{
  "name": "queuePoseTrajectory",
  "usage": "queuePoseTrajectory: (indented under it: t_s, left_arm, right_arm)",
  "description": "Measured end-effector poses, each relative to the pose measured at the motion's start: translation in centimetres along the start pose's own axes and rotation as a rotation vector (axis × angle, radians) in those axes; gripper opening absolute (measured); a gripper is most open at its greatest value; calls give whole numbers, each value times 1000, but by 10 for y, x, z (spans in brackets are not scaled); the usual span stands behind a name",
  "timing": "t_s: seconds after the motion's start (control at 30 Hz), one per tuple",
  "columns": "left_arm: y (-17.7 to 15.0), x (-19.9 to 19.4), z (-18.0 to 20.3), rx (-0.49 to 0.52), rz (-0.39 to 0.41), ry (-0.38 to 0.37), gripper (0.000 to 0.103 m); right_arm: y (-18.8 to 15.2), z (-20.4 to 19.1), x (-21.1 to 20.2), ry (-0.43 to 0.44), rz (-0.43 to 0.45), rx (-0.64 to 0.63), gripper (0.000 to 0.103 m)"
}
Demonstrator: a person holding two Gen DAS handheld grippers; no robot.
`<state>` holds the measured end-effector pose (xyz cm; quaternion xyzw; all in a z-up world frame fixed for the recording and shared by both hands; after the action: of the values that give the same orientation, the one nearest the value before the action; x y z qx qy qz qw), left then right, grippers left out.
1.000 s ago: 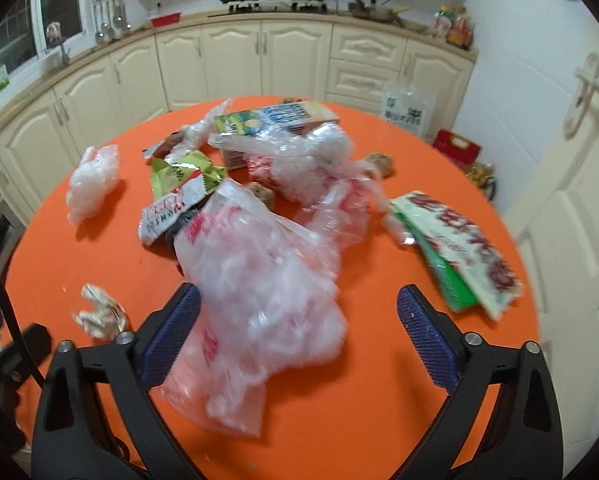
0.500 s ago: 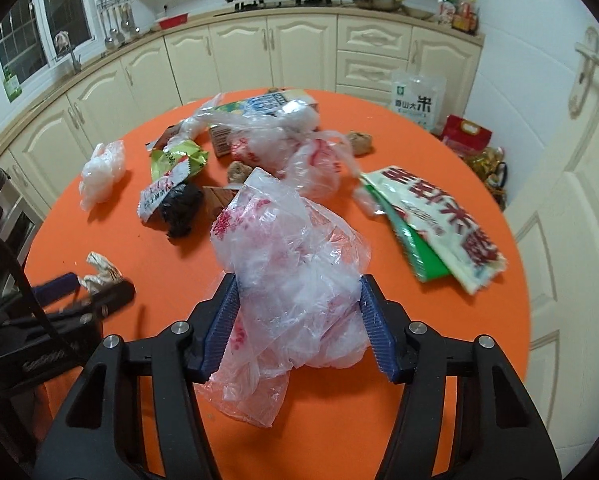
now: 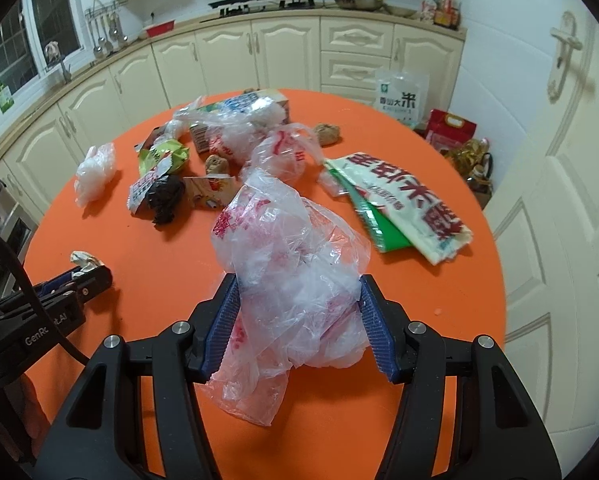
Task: Collect trash
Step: 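Carry the bag and paper ball with both tools over the light-blue bucket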
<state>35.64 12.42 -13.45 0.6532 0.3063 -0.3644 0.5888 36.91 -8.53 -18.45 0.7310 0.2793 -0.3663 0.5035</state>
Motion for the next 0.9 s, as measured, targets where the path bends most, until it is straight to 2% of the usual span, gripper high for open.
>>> queuePoseTrajectory:
  t_s: [0.1,0.23,0.37,0.57,0.73,0.9]
  left_arm:
    - [-4,-14,8,20,17,-6,27]
    - [-11,-35,39,83,52,-30,27]
    - [-24,-57,96,179,69,-114,27]
    - [-49,-82,181,333,91,-199,27]
    - [-67,-77,243,427,57,-234,27]
    - [-83,-60,302,526,17,-254,28]
  right_arm:
    - [-4,7,-6,-10,9,21,57]
    - [-11,24,-25,-14,38,56,56]
    - [-23,60,-59,-63,98,122,56]
    - [-55,133,-107,-214,144,236,56]
    - [-82,185,-122,-299,103,296,56]
    - [-104,220,-123,-331,67,334,56]
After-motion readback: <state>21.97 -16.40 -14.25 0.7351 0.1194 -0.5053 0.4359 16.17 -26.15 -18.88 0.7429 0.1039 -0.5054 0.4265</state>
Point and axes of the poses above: each gripper's, at about its wrist camera, not at the fingertips, and x roughly the way its jaws point, z to its right, y to its top, the point moved 1 cm from there along x, roughly the way its jaws point, and after that the axes turned 13 degrees about y, right-handed, at the moved point
